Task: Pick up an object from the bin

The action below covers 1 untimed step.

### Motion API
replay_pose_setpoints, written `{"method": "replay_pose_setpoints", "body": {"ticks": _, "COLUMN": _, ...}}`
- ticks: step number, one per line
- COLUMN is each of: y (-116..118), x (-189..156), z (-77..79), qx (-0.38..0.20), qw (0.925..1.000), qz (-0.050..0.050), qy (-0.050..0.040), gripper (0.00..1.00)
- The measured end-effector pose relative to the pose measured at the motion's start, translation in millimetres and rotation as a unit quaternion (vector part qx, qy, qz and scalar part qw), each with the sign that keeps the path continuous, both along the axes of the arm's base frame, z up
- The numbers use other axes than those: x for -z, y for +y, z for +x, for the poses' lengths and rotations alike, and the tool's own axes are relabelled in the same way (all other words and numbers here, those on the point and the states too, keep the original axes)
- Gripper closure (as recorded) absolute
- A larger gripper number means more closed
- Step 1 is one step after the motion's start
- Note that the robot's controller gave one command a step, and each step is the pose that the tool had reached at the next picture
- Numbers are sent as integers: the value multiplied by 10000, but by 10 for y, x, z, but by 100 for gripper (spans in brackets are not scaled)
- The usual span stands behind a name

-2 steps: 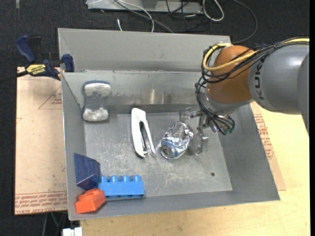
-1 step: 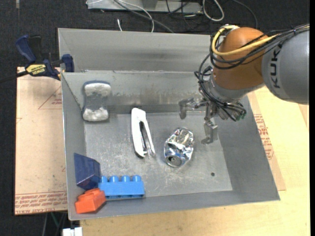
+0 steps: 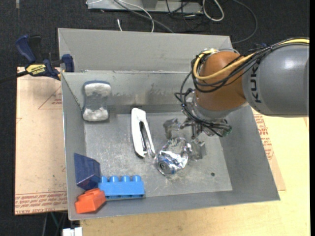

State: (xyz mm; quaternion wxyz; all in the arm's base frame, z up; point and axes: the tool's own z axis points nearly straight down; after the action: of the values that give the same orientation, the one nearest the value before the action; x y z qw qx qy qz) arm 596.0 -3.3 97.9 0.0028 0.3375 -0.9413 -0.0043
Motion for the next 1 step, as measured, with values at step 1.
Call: {"method": "replay_pose_setpoints", "body": {"ticks": 1, "y": -94, "x": 276, "z": 60, "qx": -1024, "qw": 9947, "qz": -21, "qy": -113, "gripper": 0}}
